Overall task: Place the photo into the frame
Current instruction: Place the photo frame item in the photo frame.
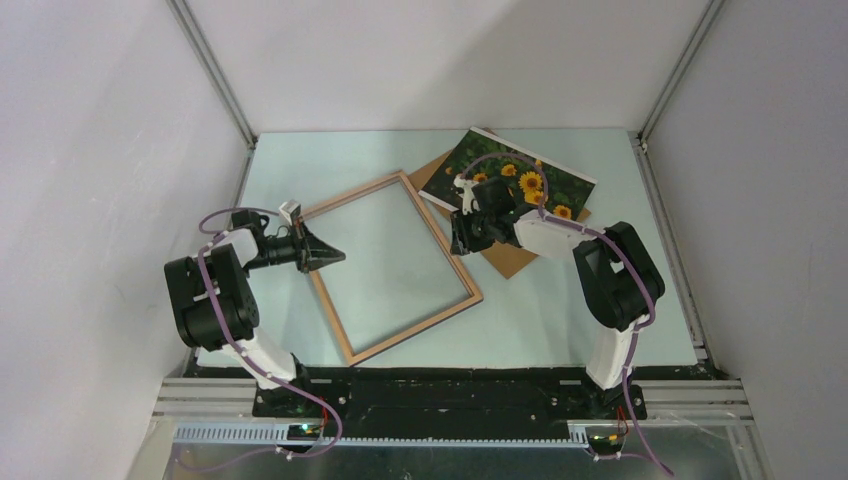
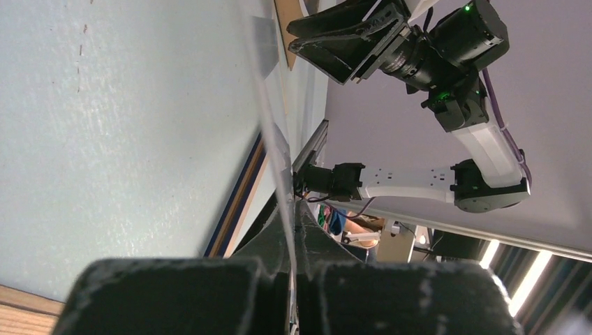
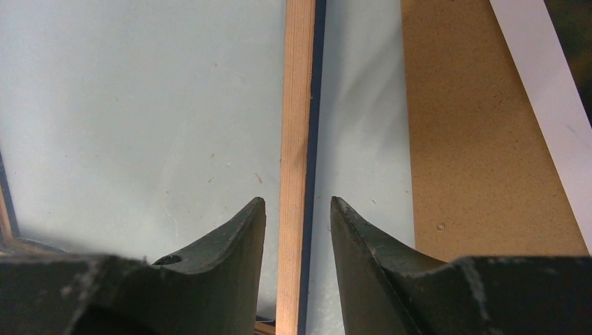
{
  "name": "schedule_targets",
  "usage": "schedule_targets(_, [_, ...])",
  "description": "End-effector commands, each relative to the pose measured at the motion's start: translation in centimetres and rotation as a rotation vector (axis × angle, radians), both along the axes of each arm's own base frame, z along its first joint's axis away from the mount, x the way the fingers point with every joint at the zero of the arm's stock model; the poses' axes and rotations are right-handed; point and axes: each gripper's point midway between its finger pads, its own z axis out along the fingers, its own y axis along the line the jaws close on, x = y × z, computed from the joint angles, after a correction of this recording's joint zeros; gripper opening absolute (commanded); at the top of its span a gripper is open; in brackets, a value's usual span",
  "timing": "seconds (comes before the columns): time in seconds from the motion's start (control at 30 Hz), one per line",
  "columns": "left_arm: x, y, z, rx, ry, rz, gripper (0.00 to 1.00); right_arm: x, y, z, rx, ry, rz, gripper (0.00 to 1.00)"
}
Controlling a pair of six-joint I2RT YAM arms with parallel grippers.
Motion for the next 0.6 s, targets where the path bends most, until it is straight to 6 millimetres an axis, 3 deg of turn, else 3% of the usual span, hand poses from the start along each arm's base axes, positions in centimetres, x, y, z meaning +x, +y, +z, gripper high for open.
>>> schedule_targets(0.0, [-0.37,-0.44,1.66,-0.077,-0.038,-0.017,0.0,0.62,0.37,2.21,0.037,-0.064,0.016,0.43])
schedule_targets(0.57, [-0.7,-0.63,1.68,-0.106,-0.027,-0.02,0.0,0.15,0.89,1.66,0.027,-0.057,0.033,0.42])
